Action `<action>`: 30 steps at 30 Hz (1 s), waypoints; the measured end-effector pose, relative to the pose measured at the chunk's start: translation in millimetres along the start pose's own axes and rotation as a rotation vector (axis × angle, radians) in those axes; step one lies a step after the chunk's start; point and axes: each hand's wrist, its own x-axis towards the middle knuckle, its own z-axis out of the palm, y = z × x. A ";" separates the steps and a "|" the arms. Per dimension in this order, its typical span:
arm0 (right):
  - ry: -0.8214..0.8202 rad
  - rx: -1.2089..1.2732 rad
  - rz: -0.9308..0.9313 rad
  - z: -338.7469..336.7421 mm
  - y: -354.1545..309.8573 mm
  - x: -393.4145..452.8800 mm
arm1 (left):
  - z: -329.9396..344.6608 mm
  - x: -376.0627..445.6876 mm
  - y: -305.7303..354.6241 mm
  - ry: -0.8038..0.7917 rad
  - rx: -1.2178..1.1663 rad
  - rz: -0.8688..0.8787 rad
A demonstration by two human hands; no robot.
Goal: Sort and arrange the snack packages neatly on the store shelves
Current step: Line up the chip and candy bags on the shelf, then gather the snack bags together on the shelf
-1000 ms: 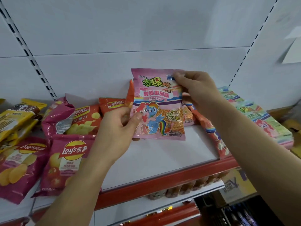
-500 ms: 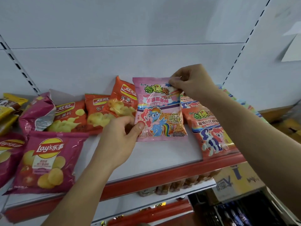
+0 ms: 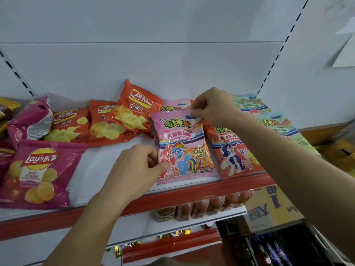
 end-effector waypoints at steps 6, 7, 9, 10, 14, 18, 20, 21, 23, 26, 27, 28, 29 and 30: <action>-0.055 -0.030 -0.007 -0.5 7.8 -2.3 | 1.9 -2.7 5.5 -0.033 0.033 -0.002; -0.063 -0.034 -0.007 -0.6 8.8 -2.4 | 1.6 -2.7 5.9 -0.045 0.044 0.001; -0.075 -0.051 -0.015 -0.6 9.4 -1.5 | 1.0 -3.2 7.0 -0.055 0.064 0.001; -0.081 -0.067 -0.023 -0.8 8.9 -1.5 | 1.4 -3.5 7.2 -0.054 0.076 0.002; -0.080 -0.093 -0.053 -2.8 0.1 -2.1 | -4.1 -7.6 7.5 -0.022 0.126 0.003; -0.023 -0.019 -0.090 5.0 -23.9 -6.0 | -32.5 -5.1 1.0 0.151 0.125 0.058; -0.035 0.018 -0.102 13.3 -42.9 -7.8 | -50.7 -0.2 -7.9 0.239 0.102 0.101; -0.042 0.034 -0.106 19.4 -53.3 -7.8 | -60.3 2.3 -14.1 0.286 0.089 0.124; -0.023 0.022 -0.126 33.8 -74.9 -5.2 | -79.1 8.8 -27.8 0.359 0.070 0.165; -0.013 -0.122 -0.169 58.8 -104.0 3.0 | -100.7 20.3 -52.8 0.345 0.070 0.213; -0.038 -0.148 -0.158 65.8 -112.8 6.3 | -105.2 24.7 -62.1 0.329 0.089 0.238; -0.062 -0.165 -0.133 72.8 -119.9 10.1 | -108.3 29.5 -72.3 0.319 0.116 0.268; -0.078 -0.189 -0.113 79.9 -125.9 14.1 | -110.5 33.7 -83.1 0.314 0.144 0.292; -0.086 -0.215 -0.106 87.0 -131.0 17.5 | -113.0 37.3 -93.5 0.302 0.163 0.304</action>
